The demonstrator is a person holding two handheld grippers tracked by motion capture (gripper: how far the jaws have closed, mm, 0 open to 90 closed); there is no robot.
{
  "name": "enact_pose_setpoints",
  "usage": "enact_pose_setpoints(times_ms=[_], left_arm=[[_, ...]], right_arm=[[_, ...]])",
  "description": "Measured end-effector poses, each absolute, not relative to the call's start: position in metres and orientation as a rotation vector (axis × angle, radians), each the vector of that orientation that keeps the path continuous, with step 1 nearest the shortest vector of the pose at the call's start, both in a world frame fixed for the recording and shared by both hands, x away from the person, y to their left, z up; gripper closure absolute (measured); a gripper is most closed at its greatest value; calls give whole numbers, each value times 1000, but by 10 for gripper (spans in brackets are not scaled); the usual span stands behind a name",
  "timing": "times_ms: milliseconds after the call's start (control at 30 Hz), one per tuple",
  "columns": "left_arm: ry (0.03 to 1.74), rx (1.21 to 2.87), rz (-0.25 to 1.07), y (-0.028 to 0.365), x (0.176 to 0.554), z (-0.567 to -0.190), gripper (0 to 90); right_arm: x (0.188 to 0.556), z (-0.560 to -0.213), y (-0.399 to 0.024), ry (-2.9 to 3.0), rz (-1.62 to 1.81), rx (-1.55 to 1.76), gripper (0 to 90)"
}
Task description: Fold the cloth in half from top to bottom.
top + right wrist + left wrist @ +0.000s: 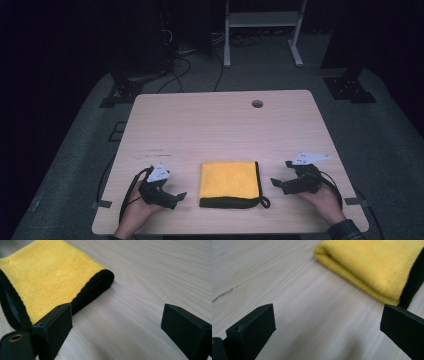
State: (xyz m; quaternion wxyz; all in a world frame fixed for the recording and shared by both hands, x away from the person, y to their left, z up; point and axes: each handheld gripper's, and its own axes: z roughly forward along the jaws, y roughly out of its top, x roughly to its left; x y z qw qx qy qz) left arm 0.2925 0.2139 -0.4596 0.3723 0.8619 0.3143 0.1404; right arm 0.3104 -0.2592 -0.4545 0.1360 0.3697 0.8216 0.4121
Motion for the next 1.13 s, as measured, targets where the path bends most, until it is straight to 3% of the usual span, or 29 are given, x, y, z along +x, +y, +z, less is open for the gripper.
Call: enact_pose_setpoints(times_ms=[533, 800, 1133], left_arm=[[924, 2236, 390, 257, 285, -481, 0], [903, 2205, 397, 262, 284, -484, 0], [903, 2205, 397, 262, 284, -484, 0]], right_arm=[[296, -479, -311, 2270, 972, 1299, 86], [295, -488, -319, 2254, 962, 1285, 21], [295, -488, -320, 2264, 962, 1272, 22]])
